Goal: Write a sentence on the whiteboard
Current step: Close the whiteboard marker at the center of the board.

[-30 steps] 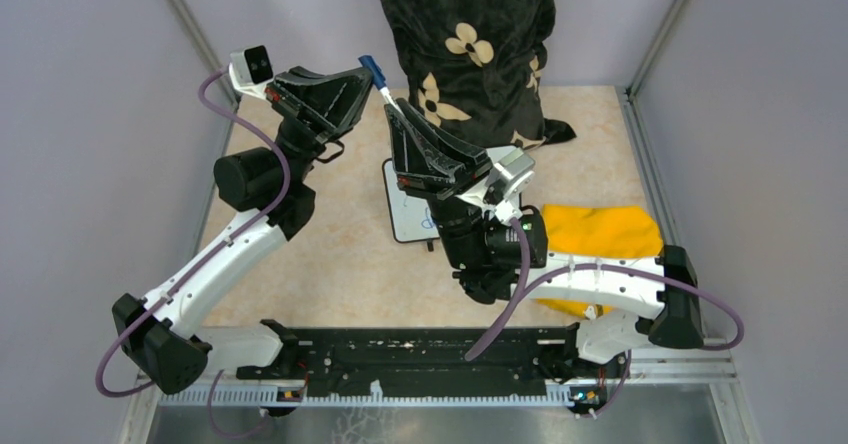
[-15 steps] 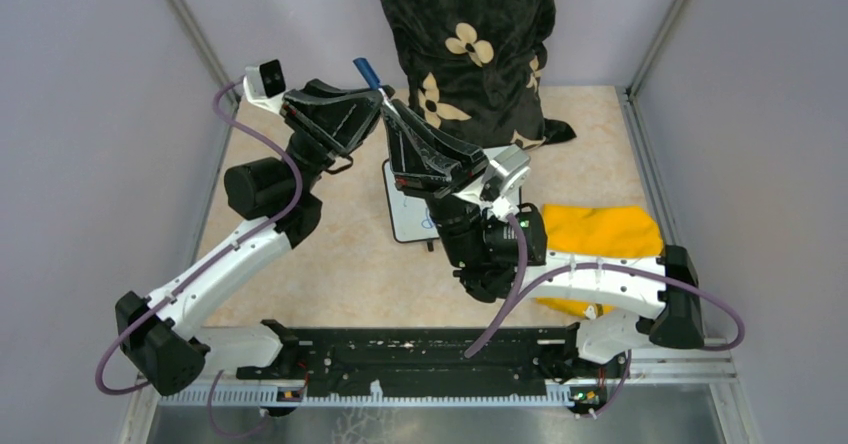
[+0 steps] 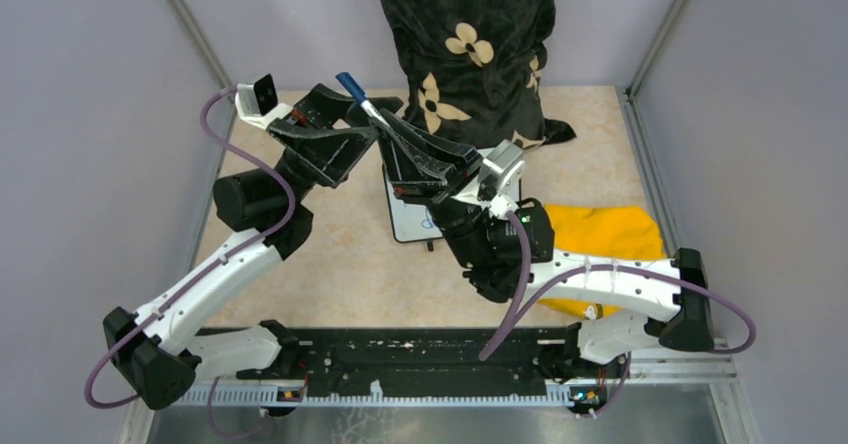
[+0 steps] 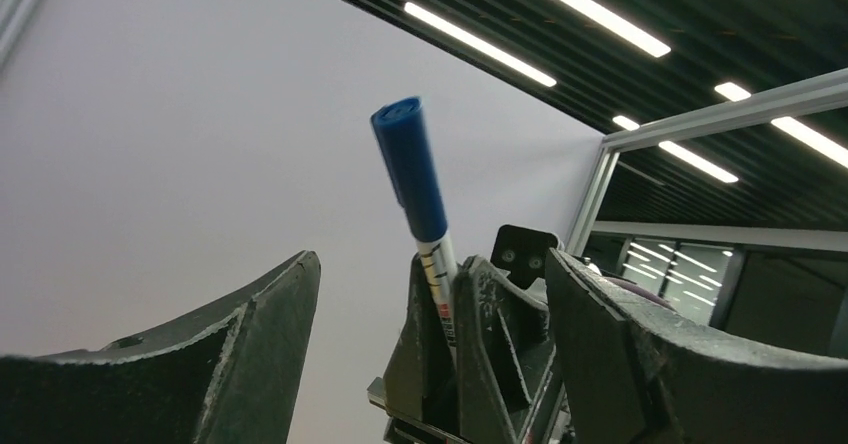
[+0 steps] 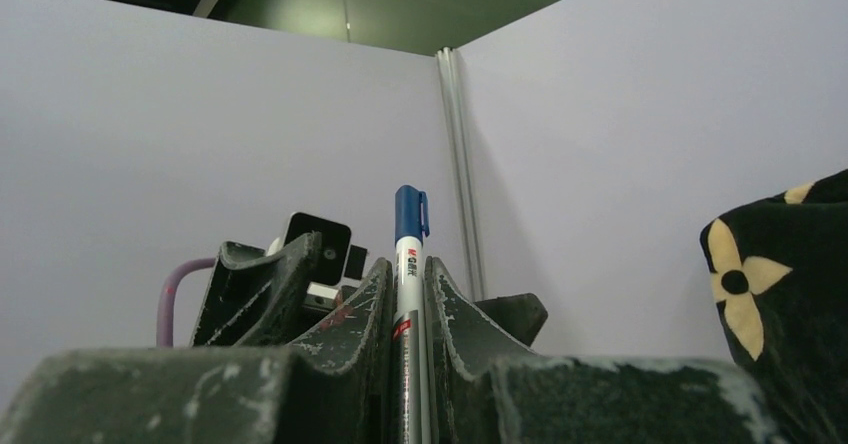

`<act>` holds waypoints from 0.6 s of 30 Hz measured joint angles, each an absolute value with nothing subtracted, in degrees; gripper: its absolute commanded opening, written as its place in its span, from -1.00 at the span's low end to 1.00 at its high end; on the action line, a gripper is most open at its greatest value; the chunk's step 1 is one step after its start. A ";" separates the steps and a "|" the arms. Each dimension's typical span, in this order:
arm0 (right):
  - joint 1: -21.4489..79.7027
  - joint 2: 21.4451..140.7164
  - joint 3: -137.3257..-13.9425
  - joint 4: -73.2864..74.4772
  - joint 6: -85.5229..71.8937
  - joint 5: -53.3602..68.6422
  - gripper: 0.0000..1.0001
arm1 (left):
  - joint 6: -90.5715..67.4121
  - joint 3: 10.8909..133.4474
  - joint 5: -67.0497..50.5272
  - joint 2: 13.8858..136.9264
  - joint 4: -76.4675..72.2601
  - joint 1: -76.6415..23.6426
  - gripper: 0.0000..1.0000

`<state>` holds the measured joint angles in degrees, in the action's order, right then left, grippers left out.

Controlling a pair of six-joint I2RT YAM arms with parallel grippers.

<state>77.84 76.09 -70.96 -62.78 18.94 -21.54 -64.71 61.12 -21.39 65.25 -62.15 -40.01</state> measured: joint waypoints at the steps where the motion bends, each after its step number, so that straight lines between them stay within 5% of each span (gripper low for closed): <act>1: 77.84 75.33 -70.52 -61.73 18.61 -21.12 -1.00 | -63.99 60.99 -21.26 64.58 -61.58 -39.97 0.75; 12: 77.84 66.76 -65.25 -55.18 15.25 -16.71 -1.00 | -55.35 59.59 -17.63 57.67 -57.67 -39.70 0.76; 18: 77.84 66.50 -63.77 -52.07 14.33 -13.30 -1.00 | -54.26 59.53 -16.91 58.26 -56.47 -39.70 0.55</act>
